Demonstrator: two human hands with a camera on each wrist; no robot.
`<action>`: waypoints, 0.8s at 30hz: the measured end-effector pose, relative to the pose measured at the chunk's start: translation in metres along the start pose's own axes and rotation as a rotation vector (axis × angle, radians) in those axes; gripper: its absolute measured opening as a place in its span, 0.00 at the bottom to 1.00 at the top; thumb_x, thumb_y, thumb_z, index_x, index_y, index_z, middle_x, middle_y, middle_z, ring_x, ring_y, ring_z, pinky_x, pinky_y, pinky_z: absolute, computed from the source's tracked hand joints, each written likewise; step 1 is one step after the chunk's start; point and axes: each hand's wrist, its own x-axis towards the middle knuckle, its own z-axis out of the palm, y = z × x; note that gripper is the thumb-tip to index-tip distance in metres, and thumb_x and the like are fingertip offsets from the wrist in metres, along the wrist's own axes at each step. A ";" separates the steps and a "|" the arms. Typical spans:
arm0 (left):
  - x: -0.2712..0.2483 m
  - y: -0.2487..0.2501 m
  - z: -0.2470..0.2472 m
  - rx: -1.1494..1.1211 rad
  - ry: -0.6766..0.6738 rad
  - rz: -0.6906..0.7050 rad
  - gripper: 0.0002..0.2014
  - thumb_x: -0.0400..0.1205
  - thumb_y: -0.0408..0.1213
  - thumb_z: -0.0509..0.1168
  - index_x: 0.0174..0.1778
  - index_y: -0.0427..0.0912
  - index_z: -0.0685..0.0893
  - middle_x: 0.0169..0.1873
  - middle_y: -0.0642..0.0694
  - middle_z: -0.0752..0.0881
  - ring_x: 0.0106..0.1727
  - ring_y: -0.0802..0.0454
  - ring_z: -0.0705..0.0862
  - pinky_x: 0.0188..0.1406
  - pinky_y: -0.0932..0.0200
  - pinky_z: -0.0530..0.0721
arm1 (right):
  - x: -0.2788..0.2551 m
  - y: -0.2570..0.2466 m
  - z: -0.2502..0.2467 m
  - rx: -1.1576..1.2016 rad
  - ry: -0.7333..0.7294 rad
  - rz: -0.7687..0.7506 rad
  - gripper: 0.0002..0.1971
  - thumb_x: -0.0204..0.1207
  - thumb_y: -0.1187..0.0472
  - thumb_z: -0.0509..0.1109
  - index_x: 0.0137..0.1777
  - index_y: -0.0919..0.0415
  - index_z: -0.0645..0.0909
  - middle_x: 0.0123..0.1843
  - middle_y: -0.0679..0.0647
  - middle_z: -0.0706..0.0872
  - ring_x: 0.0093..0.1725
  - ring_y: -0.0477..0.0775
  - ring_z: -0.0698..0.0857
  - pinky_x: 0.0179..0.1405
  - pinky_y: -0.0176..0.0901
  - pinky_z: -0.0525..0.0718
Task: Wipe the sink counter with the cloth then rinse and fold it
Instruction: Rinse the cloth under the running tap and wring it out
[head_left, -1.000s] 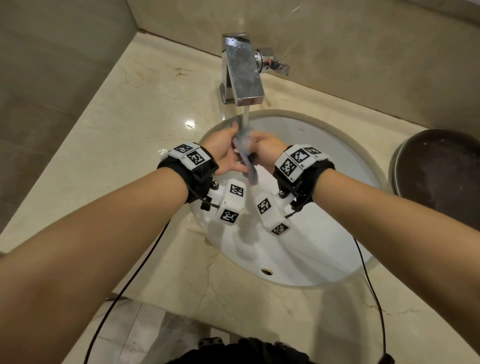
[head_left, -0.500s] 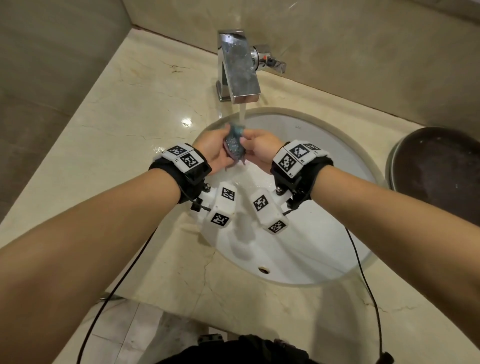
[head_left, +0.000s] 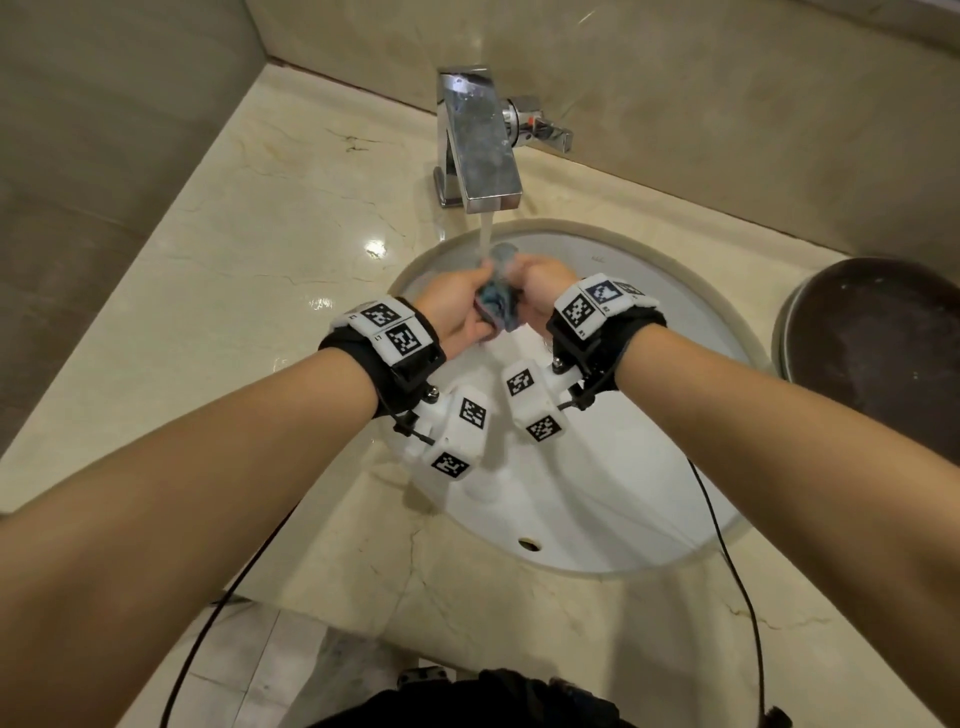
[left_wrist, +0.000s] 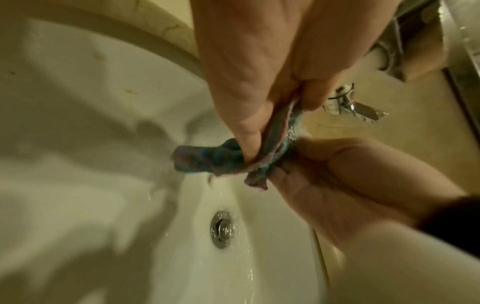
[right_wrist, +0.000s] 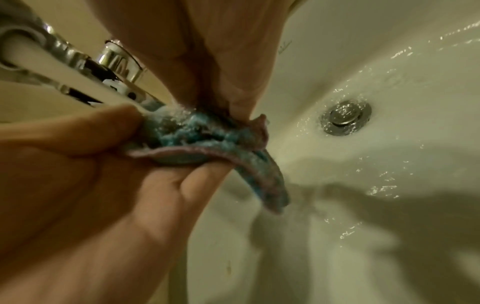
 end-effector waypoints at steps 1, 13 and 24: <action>0.000 0.001 0.001 0.004 0.009 0.006 0.21 0.88 0.41 0.49 0.72 0.32 0.71 0.61 0.34 0.81 0.57 0.42 0.83 0.49 0.54 0.87 | -0.001 -0.001 0.000 -0.005 0.001 -0.001 0.20 0.83 0.71 0.56 0.74 0.74 0.68 0.74 0.72 0.73 0.74 0.71 0.73 0.70 0.58 0.75; 0.000 0.015 -0.018 0.199 0.156 0.079 0.15 0.87 0.43 0.52 0.66 0.47 0.76 0.50 0.44 0.86 0.49 0.45 0.85 0.44 0.49 0.83 | 0.005 0.009 -0.016 0.051 0.007 0.001 0.06 0.81 0.62 0.65 0.55 0.59 0.75 0.46 0.62 0.82 0.39 0.60 0.81 0.31 0.46 0.76; -0.002 0.020 -0.015 0.251 0.261 0.135 0.19 0.82 0.23 0.56 0.69 0.38 0.74 0.53 0.40 0.84 0.54 0.42 0.85 0.49 0.44 0.86 | 0.009 0.020 -0.035 -0.749 0.006 -0.094 0.27 0.74 0.69 0.71 0.73 0.65 0.71 0.68 0.62 0.81 0.67 0.61 0.80 0.51 0.38 0.75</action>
